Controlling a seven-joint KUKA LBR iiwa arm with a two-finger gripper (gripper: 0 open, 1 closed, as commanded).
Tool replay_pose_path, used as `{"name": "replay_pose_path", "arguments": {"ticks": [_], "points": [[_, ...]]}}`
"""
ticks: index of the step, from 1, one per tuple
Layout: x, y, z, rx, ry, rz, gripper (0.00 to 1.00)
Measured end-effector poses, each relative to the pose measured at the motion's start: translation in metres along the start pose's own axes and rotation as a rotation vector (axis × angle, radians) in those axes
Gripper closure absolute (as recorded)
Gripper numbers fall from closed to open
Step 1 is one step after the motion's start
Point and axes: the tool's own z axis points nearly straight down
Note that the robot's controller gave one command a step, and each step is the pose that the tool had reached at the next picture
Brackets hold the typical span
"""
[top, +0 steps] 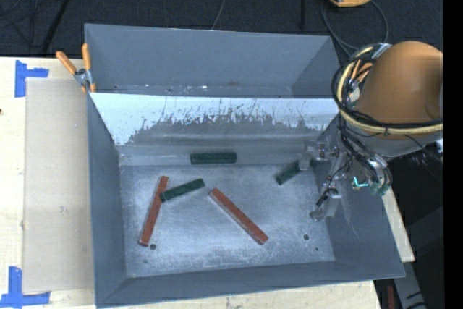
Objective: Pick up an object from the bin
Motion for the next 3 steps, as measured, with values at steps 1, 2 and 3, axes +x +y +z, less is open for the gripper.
{"name": "replay_pose_path", "arguments": {"ticks": [1,2,3], "points": [[0.0247,0.0484,0.1645,-0.001,0.002,0.116,0.0],[0.0223,0.0477,0.1607,0.001,-0.005,0.113,1.0],[0.0222,0.0478,0.1607,0.001,-0.006,0.112,0.0]]}}
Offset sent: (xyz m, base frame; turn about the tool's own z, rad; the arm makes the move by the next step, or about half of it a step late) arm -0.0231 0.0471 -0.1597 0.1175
